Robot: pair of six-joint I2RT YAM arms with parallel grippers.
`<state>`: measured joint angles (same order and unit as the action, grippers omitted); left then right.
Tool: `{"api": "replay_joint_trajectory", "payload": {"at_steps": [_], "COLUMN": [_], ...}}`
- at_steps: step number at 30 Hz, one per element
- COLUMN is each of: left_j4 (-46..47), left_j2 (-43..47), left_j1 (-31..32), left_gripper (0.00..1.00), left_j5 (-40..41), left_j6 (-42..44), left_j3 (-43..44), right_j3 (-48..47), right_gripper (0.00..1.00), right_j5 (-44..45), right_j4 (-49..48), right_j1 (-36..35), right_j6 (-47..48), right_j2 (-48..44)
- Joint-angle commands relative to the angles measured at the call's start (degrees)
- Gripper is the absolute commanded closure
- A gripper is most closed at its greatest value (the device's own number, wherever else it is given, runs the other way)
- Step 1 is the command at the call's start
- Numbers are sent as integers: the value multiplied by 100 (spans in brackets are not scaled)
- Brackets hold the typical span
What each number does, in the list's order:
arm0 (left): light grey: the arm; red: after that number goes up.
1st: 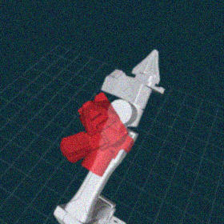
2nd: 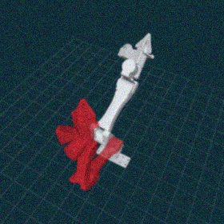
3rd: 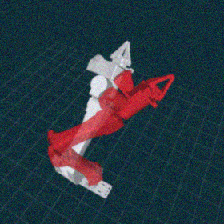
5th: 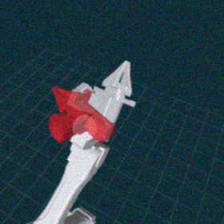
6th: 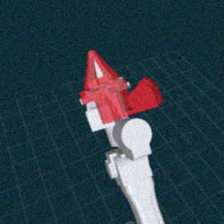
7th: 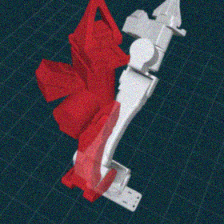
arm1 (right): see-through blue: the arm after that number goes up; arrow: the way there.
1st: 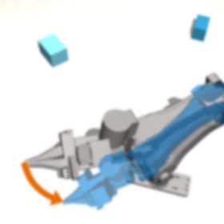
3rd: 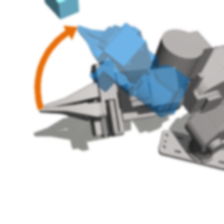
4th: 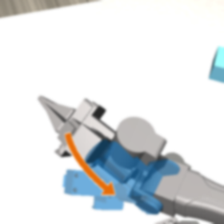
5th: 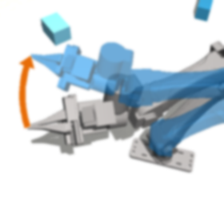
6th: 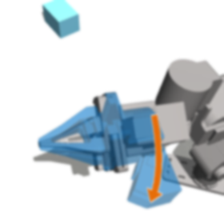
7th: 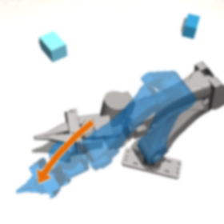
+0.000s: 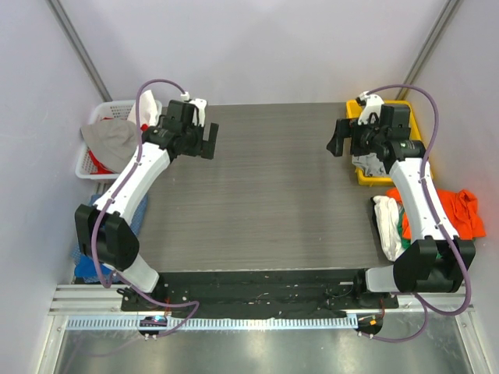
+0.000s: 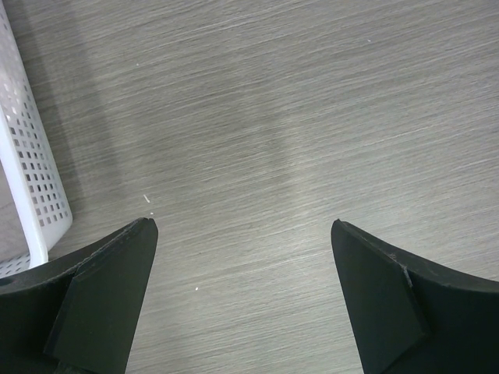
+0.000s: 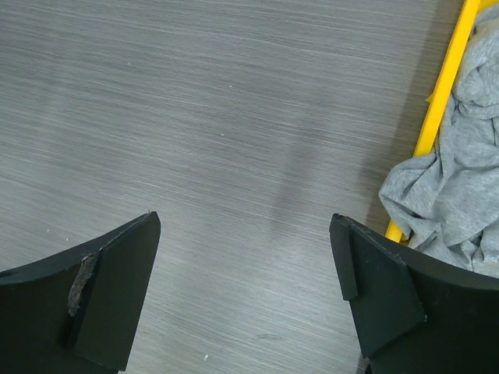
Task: Fold and stack the t-shirts
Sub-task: Neatly place the folded tshirt to the corner
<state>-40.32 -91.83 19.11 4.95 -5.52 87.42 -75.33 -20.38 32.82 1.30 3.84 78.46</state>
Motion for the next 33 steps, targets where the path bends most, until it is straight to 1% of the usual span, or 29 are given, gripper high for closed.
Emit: {"api": "replay_joint_trajectory", "payload": {"at_steps": [1, 9, 20, 33], "left_j4": [235, 243, 463, 472], "left_j2": [315, 333, 500, 473], "left_j1": [13, 5, 5, 13], "left_gripper": [0, 0, 0, 0], "left_j5": [59, 59, 147, 155], "left_j6": [68, 77, 156, 165], "left_j3": [3, 21, -278, -287], "right_j3": [18, 62, 80, 124], "right_gripper": [0, 0, 0, 0], "right_j5": [-115, -150, -396, -221], "right_j4": [-320, -338, -364, -373], "right_j1": [2, 2, -24, -51], "right_j6": [-58, -32, -58, -14], "right_j2": [-243, -331, -243, -225]}}
